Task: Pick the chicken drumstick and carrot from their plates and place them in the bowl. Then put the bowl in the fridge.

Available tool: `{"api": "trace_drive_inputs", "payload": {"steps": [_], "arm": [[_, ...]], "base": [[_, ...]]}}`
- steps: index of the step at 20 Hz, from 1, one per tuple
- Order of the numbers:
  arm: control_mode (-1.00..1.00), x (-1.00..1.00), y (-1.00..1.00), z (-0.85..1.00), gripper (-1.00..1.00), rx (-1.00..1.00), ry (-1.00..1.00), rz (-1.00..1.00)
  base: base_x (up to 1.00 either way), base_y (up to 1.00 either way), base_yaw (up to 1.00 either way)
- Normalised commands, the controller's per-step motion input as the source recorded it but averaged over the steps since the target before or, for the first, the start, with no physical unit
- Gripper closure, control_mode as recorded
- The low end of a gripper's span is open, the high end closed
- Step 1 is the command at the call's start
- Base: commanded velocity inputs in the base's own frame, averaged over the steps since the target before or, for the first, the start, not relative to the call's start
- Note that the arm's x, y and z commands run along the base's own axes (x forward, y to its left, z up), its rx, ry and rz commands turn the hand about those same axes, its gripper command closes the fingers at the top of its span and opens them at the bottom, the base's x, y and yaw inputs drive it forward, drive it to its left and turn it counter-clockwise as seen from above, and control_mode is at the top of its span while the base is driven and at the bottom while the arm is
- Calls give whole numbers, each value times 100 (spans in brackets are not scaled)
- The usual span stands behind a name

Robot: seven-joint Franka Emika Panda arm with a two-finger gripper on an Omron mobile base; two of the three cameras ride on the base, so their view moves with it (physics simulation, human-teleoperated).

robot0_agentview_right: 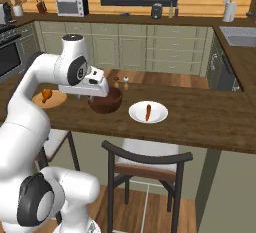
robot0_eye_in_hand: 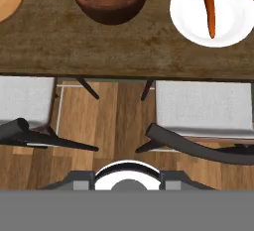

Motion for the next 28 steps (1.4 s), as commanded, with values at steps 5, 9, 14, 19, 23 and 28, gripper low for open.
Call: {"api": "trace_drive_inputs", "payload": {"steps": [5,9,14,19,23,28], "arm": [[-100,-54,-16,-10,-100,3,-7,0],[-100,-17,-56,-9,-100,0,0,-4],[-100,11,-71,-6,-100,0,0,-5],[-100,45,-71,-20,-100,0,0,-7],[-100,76,-52,-22,-100,0,0,-1],[-100,48,-36,-18,-100,0,0,0]], "base": [[0,0,0],[0,0,0],[0,0,0],[0,0,0],[0,0,0],[0,0,0]]}}
